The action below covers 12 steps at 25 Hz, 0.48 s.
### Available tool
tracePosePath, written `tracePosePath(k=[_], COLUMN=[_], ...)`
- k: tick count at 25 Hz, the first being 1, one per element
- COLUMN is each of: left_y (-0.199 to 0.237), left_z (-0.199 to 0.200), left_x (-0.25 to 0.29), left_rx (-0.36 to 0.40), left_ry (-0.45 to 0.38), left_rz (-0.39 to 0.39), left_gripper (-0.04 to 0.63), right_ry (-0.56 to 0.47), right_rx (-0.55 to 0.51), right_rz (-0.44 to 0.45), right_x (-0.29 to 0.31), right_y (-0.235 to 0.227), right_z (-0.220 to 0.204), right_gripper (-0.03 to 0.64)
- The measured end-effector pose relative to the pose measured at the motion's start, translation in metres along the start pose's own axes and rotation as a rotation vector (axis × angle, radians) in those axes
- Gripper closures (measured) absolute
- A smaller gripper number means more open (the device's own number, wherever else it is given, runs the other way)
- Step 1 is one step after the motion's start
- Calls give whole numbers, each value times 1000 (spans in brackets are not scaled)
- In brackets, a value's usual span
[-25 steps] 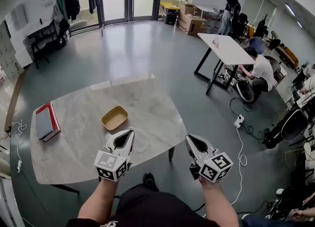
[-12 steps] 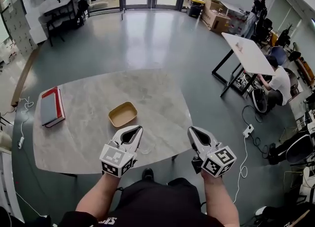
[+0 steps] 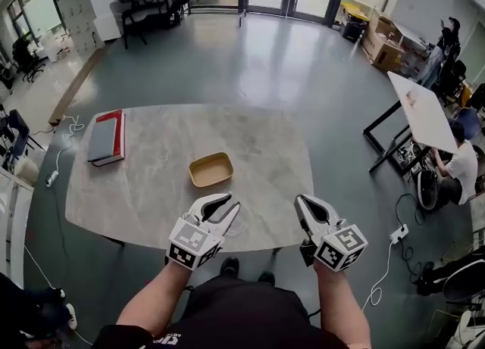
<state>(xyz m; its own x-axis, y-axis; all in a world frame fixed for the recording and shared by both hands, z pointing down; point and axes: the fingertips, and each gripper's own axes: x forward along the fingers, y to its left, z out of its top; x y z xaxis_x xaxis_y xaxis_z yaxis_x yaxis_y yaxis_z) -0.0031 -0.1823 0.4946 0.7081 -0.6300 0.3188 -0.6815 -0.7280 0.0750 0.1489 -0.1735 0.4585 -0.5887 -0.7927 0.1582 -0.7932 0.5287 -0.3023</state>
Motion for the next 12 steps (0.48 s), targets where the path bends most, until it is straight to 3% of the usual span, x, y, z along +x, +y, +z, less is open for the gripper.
tracePosePath(k=[12], left_y=[-16], left_z=[-68], left_x=[12], left_rx=[34], left_ry=[256], left_rz=[44], left_gripper=[451], right_ry=[89], right_rx=[25], right_rz=[133], right_x=[5], right_y=[-4], right_z=[-25], right_gripper=[601])
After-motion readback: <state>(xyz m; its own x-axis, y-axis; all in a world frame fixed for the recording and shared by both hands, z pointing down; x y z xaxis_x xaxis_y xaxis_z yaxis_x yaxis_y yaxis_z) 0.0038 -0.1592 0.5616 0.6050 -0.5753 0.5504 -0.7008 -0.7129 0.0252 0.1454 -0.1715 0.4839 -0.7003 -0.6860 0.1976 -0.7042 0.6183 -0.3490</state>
